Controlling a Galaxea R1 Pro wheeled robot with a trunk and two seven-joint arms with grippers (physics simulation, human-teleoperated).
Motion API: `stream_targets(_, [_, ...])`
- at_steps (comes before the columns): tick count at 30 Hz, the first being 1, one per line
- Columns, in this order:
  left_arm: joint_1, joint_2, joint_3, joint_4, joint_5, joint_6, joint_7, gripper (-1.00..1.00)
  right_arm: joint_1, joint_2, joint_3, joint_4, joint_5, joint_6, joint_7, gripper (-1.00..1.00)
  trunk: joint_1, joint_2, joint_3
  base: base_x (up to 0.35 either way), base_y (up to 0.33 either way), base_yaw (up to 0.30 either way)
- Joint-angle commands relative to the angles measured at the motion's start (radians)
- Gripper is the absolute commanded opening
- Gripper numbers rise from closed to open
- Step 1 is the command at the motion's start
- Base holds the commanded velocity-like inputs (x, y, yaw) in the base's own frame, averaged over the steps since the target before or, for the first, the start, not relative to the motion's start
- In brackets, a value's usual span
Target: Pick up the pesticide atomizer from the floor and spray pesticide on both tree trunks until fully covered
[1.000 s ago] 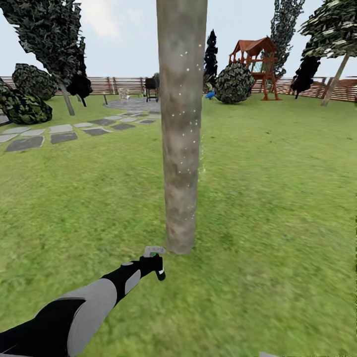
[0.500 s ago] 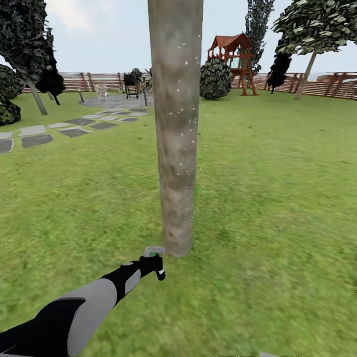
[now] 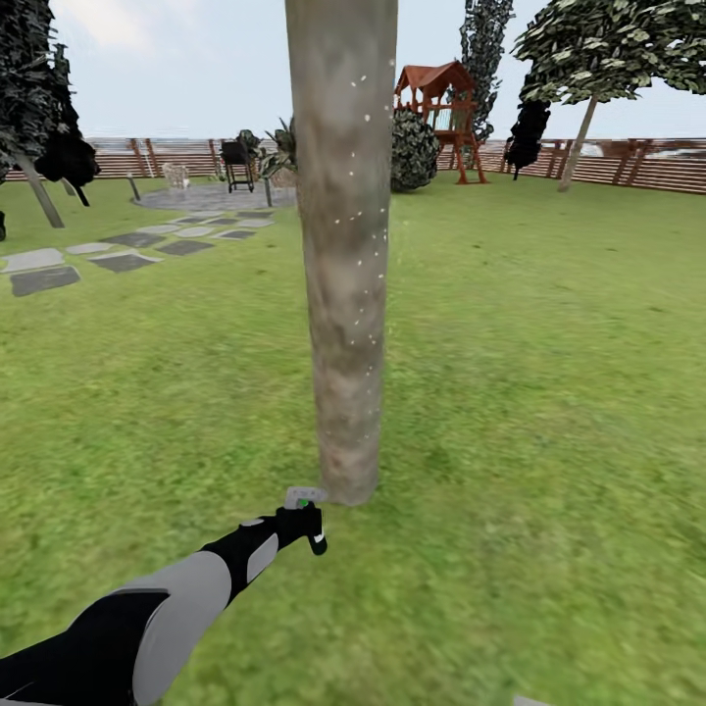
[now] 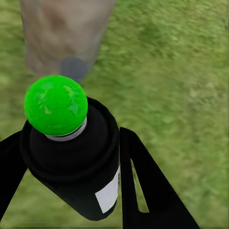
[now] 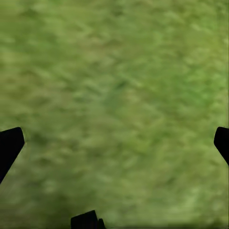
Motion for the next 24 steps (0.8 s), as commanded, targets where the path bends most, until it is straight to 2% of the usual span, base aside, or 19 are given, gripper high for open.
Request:
stream_targets(1, [0.002,0.000,0.007,0.001,-0.002,-0.002,-0.003,-1.00,-0.002,0.000,-0.007,0.004,-0.001,-0.010,0.001,1.00,0.000,0.000,-0.001,0.000,0.333,-0.002])
stream_targets(6, [0.005,0.000,0.007,0.001,-0.002,-0.001,-0.003,-1.00,-0.002,0.000,-0.009,0.004,-0.001,-0.010,0.001,1.00,0.000,0.000,-0.001,-0.003,0.338,-0.028])
stream_targets(14, [0.005,0.000,0.007,0.001,-0.002,-0.001,-0.003,-1.00,-0.002,0.000,-0.008,0.004,-0.001,-0.010,0.001,1.00,0.000,0.000,-0.002,-0.050,0.337,-0.252])
stream_targets(20, [0.005,0.000,0.007,0.001,-0.002,-0.001,-0.003,-1.00,-0.002,0.000,-0.008,0.004,-0.001,-0.009,0.001,1.00,0.000,0.000,-0.003,-0.002,0.341,-0.076])
stream_targets(24, [0.005,0.000,0.007,0.001,-0.002,-0.001,-0.003,-1.00,-0.002,0.000,-0.008,0.004,-0.001,-0.010,0.001,1.00,0.000,0.000,-0.003,0.000,0.342,-0.206])
